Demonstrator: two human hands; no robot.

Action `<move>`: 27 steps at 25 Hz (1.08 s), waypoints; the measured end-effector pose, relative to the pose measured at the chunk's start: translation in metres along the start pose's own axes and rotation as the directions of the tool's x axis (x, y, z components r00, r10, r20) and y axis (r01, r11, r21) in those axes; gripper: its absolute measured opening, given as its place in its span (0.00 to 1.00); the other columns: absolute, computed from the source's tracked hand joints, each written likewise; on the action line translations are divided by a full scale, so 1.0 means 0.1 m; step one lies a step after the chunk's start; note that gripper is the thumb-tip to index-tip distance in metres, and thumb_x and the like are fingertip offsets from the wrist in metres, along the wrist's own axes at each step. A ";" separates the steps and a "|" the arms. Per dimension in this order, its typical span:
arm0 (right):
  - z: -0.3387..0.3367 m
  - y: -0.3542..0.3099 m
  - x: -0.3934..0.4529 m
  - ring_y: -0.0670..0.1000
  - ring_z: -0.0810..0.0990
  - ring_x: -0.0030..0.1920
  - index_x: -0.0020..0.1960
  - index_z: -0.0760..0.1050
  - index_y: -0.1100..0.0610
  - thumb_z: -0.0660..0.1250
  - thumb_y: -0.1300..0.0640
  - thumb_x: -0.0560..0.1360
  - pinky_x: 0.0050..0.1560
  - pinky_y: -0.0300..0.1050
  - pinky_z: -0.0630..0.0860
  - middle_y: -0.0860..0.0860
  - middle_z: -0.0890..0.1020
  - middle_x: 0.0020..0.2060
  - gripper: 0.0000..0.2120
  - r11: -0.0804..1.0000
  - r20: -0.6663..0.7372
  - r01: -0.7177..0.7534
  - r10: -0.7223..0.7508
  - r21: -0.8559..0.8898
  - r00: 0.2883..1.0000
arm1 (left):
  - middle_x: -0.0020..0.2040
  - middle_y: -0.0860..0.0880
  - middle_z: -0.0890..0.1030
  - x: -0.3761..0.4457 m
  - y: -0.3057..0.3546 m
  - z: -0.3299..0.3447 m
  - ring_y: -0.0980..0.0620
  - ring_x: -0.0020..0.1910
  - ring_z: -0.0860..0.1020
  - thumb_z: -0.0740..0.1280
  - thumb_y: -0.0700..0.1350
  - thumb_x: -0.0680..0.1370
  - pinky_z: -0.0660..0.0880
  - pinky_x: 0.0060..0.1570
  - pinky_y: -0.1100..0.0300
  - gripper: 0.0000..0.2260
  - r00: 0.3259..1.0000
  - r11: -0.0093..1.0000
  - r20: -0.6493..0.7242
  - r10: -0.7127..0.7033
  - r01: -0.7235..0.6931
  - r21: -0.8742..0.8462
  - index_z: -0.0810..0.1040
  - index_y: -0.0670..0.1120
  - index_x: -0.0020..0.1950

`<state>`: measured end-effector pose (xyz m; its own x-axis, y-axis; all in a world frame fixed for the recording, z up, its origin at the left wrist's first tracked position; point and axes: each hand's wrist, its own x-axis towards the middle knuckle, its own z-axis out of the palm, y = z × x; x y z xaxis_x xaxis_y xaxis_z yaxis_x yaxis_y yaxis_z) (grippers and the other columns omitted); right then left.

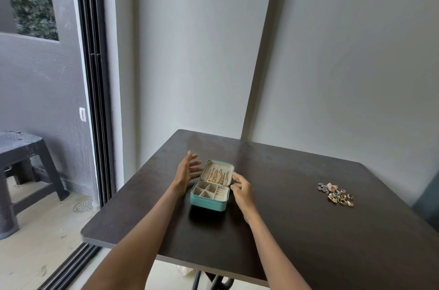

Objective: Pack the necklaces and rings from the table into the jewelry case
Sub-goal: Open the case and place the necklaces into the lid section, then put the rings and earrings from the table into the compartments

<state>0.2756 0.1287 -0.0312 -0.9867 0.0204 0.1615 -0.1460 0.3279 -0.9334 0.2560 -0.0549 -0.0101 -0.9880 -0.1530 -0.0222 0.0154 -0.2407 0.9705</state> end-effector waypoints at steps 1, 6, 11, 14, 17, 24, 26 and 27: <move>-0.01 0.01 0.01 0.44 0.76 0.55 0.65 0.73 0.57 0.58 0.68 0.74 0.60 0.39 0.71 0.51 0.79 0.60 0.21 1.000 -0.011 0.003 -0.003 -0.007 1.000 | 0.59 0.41 0.75 0.01 0.03 0.01 0.43 0.55 0.75 0.51 0.55 0.82 0.74 0.49 0.55 0.22 0.999 0.998 -0.017 0.029 -0.028 0.054 0.69 0.41 0.67; -0.18 -0.06 0.07 0.51 0.78 0.56 0.61 0.76 0.58 0.59 0.68 0.73 0.57 0.41 0.72 0.55 0.79 0.58 0.19 0.996 -0.148 0.024 -0.037 -0.088 0.988 | 0.51 0.44 0.78 0.05 0.31 0.38 0.48 0.50 0.75 0.61 0.43 0.80 0.71 0.42 0.66 0.10 0.970 0.925 0.093 0.226 -0.244 0.292 0.75 0.41 0.57; -0.86 0.01 0.04 0.53 0.80 0.51 0.54 0.79 0.54 0.60 0.62 0.76 0.48 0.42 0.72 0.53 0.81 0.51 0.12 0.982 -0.370 -0.037 -0.035 -0.184 0.928 | 0.45 0.44 0.79 0.00 0.23 1.53 0.50 0.44 0.75 0.64 0.38 0.77 0.71 0.41 0.64 0.10 0.896 0.806 0.376 0.234 -0.396 0.441 0.78 0.40 0.57; -1.44 0.29 -0.04 0.54 0.79 0.52 0.52 0.80 0.54 0.60 0.62 0.76 0.46 0.43 0.70 0.53 0.80 0.52 0.11 0.962 -0.502 -0.131 -0.007 -0.239 0.865 | 0.45 0.45 0.79 -0.16 -0.10 2.24 0.49 0.45 0.77 0.63 0.37 0.76 0.72 0.45 0.61 0.11 0.864 0.762 0.483 0.143 -0.408 0.504 0.79 0.41 0.57; -2.00 0.54 -0.11 0.58 0.77 0.52 0.49 0.79 0.57 0.60 0.68 0.73 0.49 0.46 0.70 0.57 0.78 0.51 0.12 0.952 -0.653 -0.215 0.022 -0.218 0.757 | 0.52 0.42 0.81 -0.33 -0.54 2.77 0.45 0.52 0.79 0.62 0.34 0.74 0.71 0.49 0.62 0.14 0.877 0.733 0.469 0.104 -0.386 0.560 0.79 0.40 0.57; -2.60 0.82 -0.04 0.58 0.75 0.51 0.53 0.76 0.62 0.61 0.68 0.75 0.52 0.45 0.69 0.59 0.73 0.52 0.09 0.947 -0.713 -0.292 0.111 -0.136 0.692 | 0.60 0.45 0.73 -0.29 -1.06 3.36 0.47 0.55 0.76 0.62 0.38 0.76 0.70 0.56 0.61 0.17 0.893 0.726 0.425 0.147 -0.389 0.567 0.73 0.43 0.66; -2.62 0.86 0.03 0.58 0.76 0.51 0.53 0.76 0.62 0.62 0.67 0.75 0.52 0.44 0.69 0.59 0.74 0.51 0.09 0.946 -0.704 -0.287 0.100 -0.152 0.703 | 0.60 0.46 0.72 -0.18 -1.09 3.47 0.48 0.55 0.76 0.62 0.40 0.77 0.71 0.56 0.59 0.16 0.910 0.727 0.379 0.165 -0.372 0.577 0.73 0.44 0.66; -2.64 0.86 0.06 0.58 0.76 0.51 0.53 0.77 0.62 0.62 0.67 0.75 0.51 0.44 0.69 0.58 0.74 0.51 0.09 0.946 -0.700 -0.284 0.096 -0.158 0.708 | 0.60 0.46 0.72 -0.12 -1.09 3.52 0.48 0.56 0.76 0.62 0.42 0.78 0.72 0.56 0.58 0.16 0.912 0.710 0.373 0.171 -0.377 0.594 0.73 0.45 0.66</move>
<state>0.2762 0.4062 -0.0264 -0.6623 0.7066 0.2492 0.1535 0.4534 -0.8780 0.2116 0.3109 -0.0307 -0.9556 0.1766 0.2357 0.2917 0.4564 0.8406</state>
